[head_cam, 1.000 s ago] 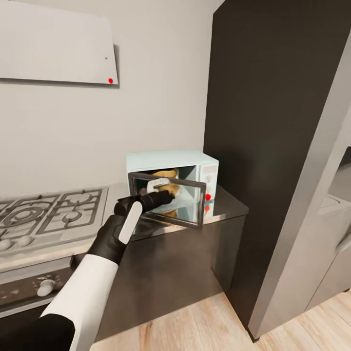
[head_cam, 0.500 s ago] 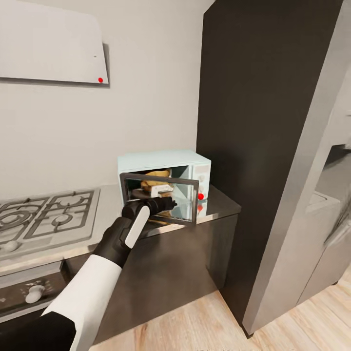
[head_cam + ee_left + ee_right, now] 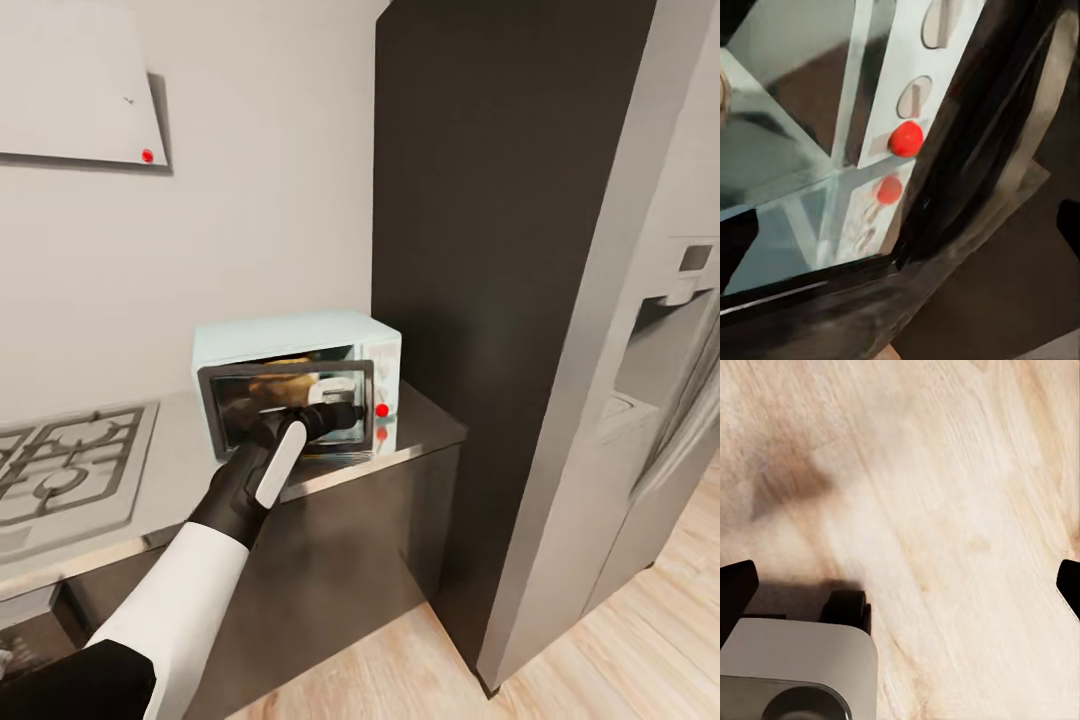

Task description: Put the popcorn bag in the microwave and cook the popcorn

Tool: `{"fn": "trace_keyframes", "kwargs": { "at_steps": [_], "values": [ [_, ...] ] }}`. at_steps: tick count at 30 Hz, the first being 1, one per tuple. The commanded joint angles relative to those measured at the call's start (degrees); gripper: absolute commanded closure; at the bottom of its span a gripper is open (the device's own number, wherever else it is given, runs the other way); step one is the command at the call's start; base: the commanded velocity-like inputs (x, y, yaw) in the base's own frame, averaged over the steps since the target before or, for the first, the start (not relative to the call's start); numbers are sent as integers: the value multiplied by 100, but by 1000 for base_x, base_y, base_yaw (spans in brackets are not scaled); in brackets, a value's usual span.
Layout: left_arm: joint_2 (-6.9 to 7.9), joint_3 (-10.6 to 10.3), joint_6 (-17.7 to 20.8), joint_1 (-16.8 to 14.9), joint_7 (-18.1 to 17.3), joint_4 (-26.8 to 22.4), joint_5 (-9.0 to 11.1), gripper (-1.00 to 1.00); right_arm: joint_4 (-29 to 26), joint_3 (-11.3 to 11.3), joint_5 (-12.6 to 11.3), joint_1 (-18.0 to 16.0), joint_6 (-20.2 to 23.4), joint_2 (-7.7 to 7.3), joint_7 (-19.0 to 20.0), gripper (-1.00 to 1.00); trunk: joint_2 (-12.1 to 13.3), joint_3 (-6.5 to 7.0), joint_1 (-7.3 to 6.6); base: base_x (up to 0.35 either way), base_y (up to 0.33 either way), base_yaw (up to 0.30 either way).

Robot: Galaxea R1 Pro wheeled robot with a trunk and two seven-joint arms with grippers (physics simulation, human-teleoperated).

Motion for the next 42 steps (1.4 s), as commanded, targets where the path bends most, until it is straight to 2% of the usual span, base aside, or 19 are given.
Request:
{"fn": "trace_keyframes", "kwargs": {
  "at_steps": [1, 4, 6, 9, 17, 29, 42],
  "values": [
    [0, -6, 19, -4, 59, -8, 63, -100, 8, -49, 46, -6, 10, -4, 14, -100, -3, -6, 3, 317, 0, -3],
    [0, 3, 19, -4, 96, -22, 62, -100, 8, -49, 46, -6, 18, -12, 14, -100, -3, -6, 3, 311, 0, -1],
    [0, 2, 19, -4, 292, -25, 76, -100, 8, -49, 46, -6, 22, -15, 14, -100, -3, -6, 3, 282, 0, 0],
    [0, -8, 19, -4, 385, -48, 92, -100, 8, -49, 46, -6, 23, -15, 14, -100, -3, -6, 3, 222, 0, 0],
    [0, -8, 43, -4, 404, -353, 105, -100, 8, -49, 46, -7, 23, -17, 14, -100, -3, -6, 3, 25, 0, 0],
    [0, -5, 46, -4, 404, -332, 97, -100, 8, -49, 46, -6, 25, -32, 14, -100, -3, -6, 3, -19, 0, 0],
    [0, -5, 46, -4, 404, -330, 98, -100, 8, -49, 46, -6, 24, -33, 14, -100, -3, -6, 3, 115, 0, 0]
  ]
}}
